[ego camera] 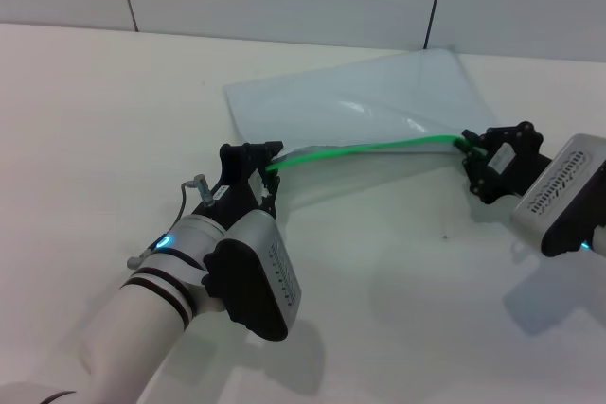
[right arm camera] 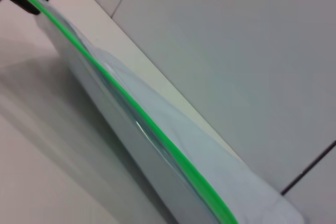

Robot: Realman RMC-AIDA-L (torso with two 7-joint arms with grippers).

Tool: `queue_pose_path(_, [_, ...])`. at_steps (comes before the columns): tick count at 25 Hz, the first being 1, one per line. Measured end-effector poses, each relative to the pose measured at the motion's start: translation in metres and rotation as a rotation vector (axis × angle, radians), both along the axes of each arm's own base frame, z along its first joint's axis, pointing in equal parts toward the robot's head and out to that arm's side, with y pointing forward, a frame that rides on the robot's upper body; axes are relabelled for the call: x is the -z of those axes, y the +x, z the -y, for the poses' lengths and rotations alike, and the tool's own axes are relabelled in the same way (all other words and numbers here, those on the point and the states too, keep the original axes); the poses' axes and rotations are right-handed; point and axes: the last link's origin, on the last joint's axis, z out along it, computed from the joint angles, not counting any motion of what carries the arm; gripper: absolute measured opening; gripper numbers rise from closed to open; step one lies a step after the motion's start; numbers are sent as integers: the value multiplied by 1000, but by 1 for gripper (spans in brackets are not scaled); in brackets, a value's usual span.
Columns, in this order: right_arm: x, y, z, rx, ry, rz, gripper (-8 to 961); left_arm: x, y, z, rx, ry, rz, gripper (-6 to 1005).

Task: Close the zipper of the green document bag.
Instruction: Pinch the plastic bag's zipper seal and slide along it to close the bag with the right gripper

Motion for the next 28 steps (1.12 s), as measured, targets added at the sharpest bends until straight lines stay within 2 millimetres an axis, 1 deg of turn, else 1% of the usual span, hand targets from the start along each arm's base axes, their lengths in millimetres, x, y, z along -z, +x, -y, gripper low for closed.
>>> queue_pose_path(28, [-24, 26, -5, 93, 97, 9, 81, 1, -1, 0, -3, -8, -5, 68])
